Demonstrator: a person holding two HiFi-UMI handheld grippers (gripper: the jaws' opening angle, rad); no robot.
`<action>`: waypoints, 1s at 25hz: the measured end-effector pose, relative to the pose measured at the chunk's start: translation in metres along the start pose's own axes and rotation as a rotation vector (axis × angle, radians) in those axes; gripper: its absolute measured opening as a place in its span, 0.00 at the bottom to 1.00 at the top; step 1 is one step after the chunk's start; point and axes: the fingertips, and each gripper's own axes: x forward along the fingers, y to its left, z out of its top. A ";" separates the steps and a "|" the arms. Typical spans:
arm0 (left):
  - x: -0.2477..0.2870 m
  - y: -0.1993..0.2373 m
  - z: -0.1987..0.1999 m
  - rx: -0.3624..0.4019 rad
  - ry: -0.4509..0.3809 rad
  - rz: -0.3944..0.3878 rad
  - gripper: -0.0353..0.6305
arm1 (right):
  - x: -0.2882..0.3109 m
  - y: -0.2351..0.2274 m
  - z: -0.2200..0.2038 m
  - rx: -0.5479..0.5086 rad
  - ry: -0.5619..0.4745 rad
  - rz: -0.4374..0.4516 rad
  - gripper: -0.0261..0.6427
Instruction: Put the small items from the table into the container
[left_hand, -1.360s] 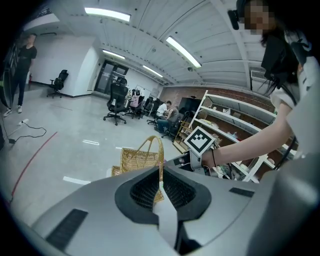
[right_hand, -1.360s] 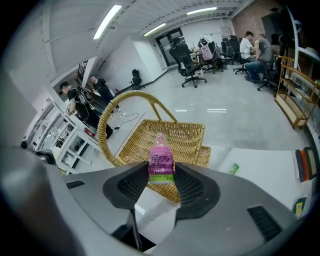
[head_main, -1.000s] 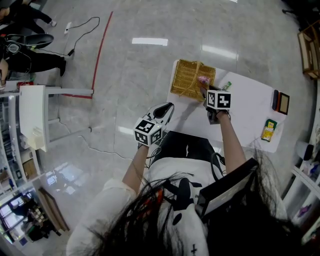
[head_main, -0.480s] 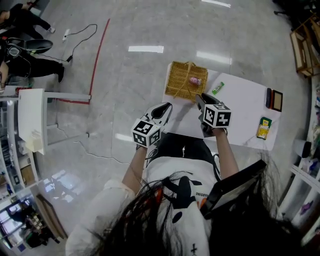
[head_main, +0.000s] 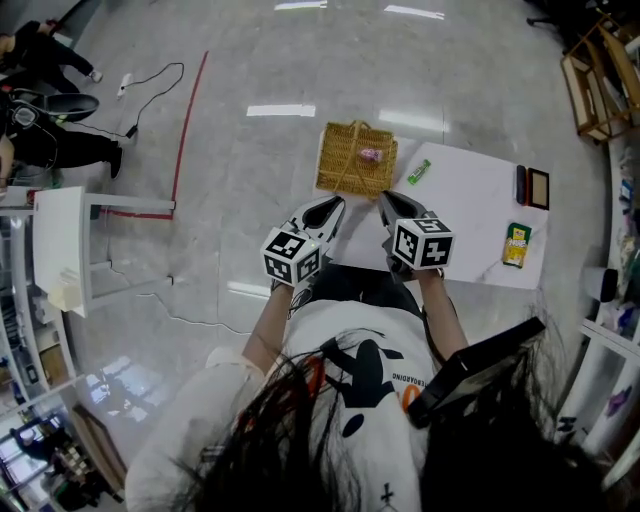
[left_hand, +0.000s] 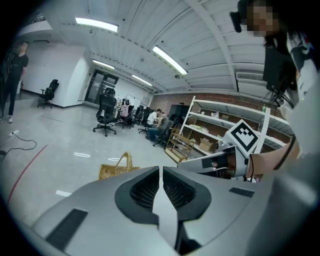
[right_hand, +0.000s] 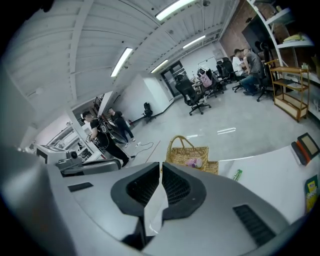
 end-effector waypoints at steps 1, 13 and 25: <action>0.002 -0.004 0.002 0.007 -0.001 -0.008 0.08 | -0.005 0.000 0.002 0.002 -0.010 0.001 0.08; 0.026 -0.027 0.016 0.063 0.012 -0.073 0.08 | -0.035 -0.020 0.012 0.063 -0.071 -0.031 0.08; 0.030 -0.031 0.017 0.078 0.020 -0.103 0.08 | -0.035 -0.027 0.008 0.102 -0.066 -0.051 0.08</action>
